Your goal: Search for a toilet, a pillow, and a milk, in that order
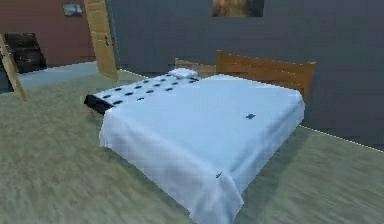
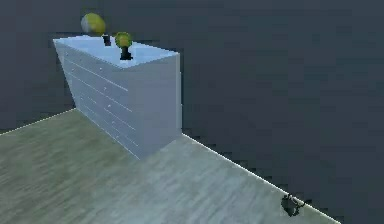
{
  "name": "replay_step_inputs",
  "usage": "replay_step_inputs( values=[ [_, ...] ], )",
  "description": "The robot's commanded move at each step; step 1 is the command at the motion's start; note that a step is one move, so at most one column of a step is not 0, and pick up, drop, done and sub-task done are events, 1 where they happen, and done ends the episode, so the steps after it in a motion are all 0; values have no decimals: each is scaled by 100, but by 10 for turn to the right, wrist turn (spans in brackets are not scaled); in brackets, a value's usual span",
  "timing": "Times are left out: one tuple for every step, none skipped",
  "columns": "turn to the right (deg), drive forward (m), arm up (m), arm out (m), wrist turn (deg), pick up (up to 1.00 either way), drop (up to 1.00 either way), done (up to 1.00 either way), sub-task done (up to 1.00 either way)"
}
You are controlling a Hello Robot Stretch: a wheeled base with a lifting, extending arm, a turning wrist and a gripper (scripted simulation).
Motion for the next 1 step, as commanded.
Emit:
replay_step_inputs(
  values=[
    [-390, 0, 0, 0, 0, 0, 0, 0, 0]
  ],
)
